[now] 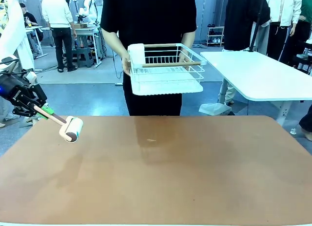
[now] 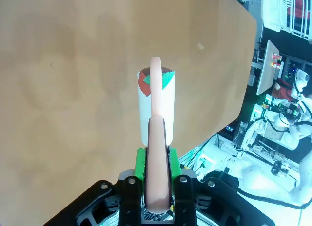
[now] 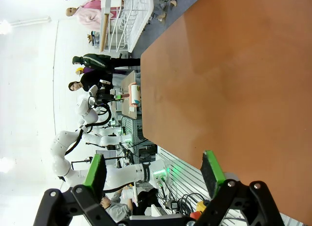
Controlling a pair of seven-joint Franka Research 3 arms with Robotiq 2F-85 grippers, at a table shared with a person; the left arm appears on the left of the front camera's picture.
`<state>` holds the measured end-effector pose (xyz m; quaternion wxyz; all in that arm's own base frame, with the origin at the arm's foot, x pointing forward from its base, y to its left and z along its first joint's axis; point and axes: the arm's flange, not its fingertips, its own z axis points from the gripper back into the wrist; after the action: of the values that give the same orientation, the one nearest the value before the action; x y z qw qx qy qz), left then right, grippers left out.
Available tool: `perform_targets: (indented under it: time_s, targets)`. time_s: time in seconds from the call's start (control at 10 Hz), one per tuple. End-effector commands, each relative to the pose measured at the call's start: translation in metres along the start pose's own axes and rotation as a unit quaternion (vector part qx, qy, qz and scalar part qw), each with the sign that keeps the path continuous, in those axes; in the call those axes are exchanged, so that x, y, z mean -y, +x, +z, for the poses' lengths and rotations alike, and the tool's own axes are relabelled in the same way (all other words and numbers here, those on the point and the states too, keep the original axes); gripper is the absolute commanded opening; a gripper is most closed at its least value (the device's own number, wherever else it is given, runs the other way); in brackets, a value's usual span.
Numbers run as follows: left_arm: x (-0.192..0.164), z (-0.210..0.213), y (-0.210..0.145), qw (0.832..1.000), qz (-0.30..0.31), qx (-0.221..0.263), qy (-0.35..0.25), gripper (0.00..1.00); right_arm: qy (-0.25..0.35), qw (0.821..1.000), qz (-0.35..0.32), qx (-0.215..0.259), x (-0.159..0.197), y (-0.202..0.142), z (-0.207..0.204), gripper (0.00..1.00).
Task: Clean the table.
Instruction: Place the Lint Roller down when the Dish drying rack is positioned in the middle of the table.
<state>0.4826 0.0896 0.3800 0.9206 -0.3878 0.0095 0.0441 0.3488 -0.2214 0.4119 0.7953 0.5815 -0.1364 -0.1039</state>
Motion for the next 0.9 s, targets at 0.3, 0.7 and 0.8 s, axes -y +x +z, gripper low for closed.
perform_targets:
  time_s: [0.3,0.7,0.8]
  targets:
    - [0.0017,0.0022,-0.0025,1.0,0.0,-0.001,0.004,0.22,0.008,1.0,0.007,0.003,-0.0029,0.0004,-0.0001,1.0]
    - [0.0017,0.0022,-0.0025,1.0,0.0,-0.001,0.004,0.22,0.008,1.0,0.007,0.003,-0.0029,0.0004,-0.0001,1.0]
    - [0.0017,0.0022,-0.0025,1.0,0.0,-0.001,0.004,0.22,0.008,1.0,0.007,0.003,-0.0029,0.0004,-0.0001,1.0]
